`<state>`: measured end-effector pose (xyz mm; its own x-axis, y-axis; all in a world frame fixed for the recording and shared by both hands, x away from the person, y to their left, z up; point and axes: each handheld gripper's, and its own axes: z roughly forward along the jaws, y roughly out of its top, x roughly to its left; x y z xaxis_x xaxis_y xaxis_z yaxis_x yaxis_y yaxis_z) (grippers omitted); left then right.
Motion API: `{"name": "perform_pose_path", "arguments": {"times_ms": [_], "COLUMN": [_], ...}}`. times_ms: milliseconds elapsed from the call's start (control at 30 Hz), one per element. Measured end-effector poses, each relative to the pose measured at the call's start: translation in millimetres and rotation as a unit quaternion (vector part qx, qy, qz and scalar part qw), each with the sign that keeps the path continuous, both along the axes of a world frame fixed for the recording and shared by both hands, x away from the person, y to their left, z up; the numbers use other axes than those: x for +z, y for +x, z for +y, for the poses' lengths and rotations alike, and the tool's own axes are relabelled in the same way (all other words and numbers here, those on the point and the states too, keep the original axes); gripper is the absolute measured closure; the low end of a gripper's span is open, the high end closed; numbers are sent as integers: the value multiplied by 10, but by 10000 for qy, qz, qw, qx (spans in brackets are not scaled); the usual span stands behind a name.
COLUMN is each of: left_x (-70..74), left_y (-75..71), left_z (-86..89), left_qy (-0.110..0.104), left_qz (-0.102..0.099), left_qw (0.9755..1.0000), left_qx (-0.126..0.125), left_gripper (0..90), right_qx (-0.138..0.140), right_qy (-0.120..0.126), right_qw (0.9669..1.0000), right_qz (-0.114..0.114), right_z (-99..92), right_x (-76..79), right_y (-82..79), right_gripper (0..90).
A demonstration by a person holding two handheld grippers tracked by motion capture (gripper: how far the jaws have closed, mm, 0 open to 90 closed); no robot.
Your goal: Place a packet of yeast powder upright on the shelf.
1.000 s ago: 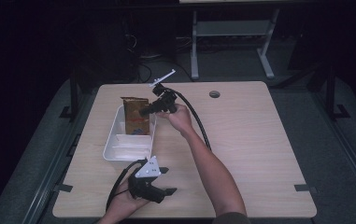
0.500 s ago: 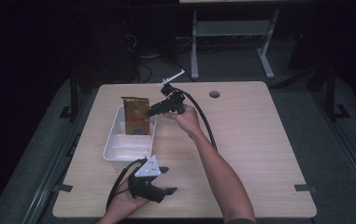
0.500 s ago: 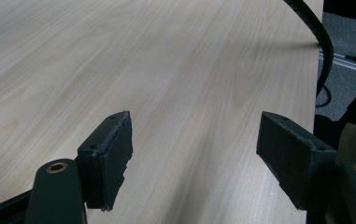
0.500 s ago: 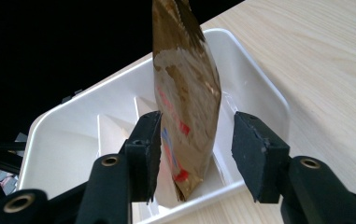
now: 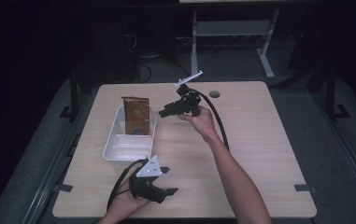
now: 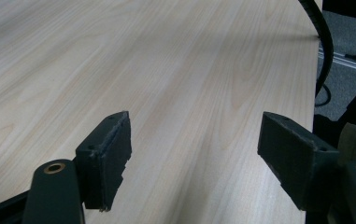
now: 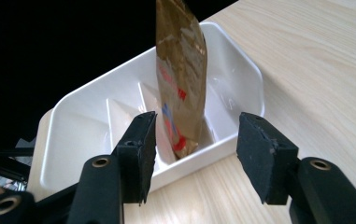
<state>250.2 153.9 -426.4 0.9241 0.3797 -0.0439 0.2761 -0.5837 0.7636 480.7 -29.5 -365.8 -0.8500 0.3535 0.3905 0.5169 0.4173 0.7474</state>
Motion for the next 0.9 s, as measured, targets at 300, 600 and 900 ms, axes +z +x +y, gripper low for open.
{"name": "perform_pose_path", "arguments": {"times_ms": [300,600,900], "left_x": [0,-3,-1], "left_y": [3,-6,-2], "left_z": [-7,-49,-65], "left_qy": [-7,-18,-50], "left_qz": [12,17,40], "left_qw": [10000,10000,10000], "left_qx": [23,10,5], "left_gripper": [231,218,210], "right_qx": [-71,-164,-243], "right_qy": [3,98,84], "right_qw": [10000,9998,9996], "right_qz": [-28,-87,-126], "right_z": [-275,-548,-773], "right_x": [11,47,55], "right_y": [-161,-292,-413], "right_gripper": [427,408,391]}}
